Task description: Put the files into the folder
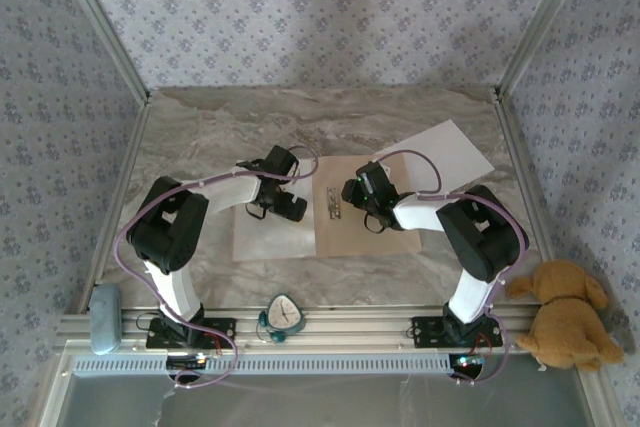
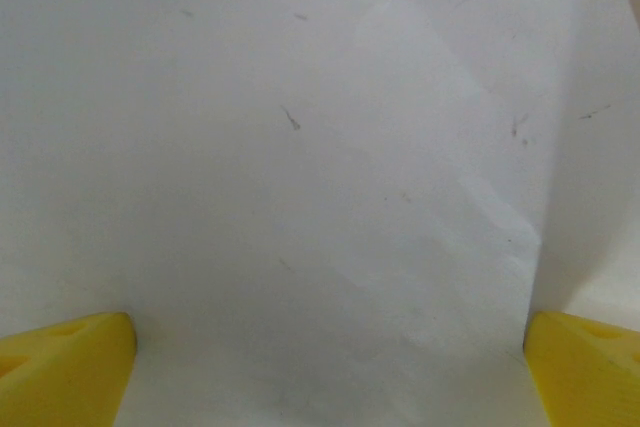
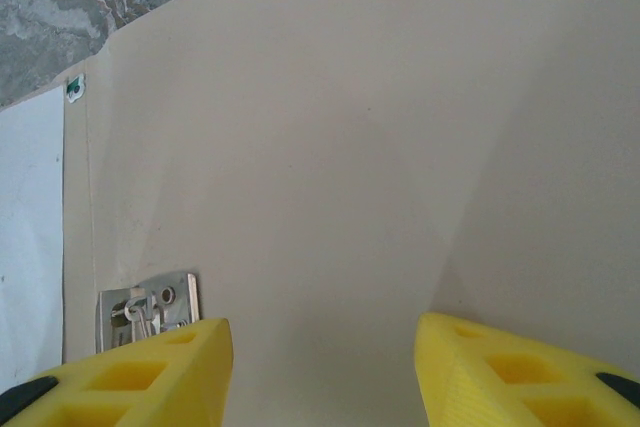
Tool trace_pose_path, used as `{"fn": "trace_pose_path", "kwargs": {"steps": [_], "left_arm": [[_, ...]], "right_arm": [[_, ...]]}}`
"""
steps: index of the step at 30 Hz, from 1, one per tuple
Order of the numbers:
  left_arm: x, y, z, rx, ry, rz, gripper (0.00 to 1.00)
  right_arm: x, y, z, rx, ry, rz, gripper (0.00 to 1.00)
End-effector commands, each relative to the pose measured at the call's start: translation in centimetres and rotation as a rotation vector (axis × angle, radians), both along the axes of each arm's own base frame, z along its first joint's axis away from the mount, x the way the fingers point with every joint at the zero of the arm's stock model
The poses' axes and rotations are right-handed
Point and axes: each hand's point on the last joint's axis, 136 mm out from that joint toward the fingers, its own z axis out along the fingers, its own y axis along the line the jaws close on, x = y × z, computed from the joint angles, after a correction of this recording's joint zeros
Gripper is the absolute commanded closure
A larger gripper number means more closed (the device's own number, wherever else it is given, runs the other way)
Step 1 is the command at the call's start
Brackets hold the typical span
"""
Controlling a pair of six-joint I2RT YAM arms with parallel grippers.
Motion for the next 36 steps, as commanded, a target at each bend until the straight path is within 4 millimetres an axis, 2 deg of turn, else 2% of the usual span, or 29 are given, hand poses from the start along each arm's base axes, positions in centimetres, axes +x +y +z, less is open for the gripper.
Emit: {"fn": "trace_pose_path", "kwargs": {"steps": [1,8,13,22,29,36], "left_arm": [[-2.3,0.2,-0.4,0.016,0.078,-0.059,0.00],[-1.6,0.5,-0.4,0.042,0.067,-0.053,0.00],[-1.0,-0.3,0.0,0.025,0.065,-0.058,0.00],[-0.3,-0.9,1.9,-0.014,0.036,-0.030,0.00],[0.2,1.0,3.1,0.019,0.005,0.060,0.00],[0.1,3.2,2.3,0.003,0.011,0.168,0.00]], "right_arm": [[-2.3,-1.7,-3.9,-0.099,0.133,-0.015,0.47],[-2.4,-1.6,-3.9,-0.098,0.134,-0.011,0.47],[-2.4,-1.6,-4.0,-0.100,0.136,-0.009,0.47],[-2.4,-1.6,-4.0,-0.100,0.136,-0.008,0.47],[-2.4,-1.3,-3.9,-0.088,0.134,-0.005,0.47],[-2.7,-0.9,-4.1,-0.073,0.144,0.011,0.47]]}}
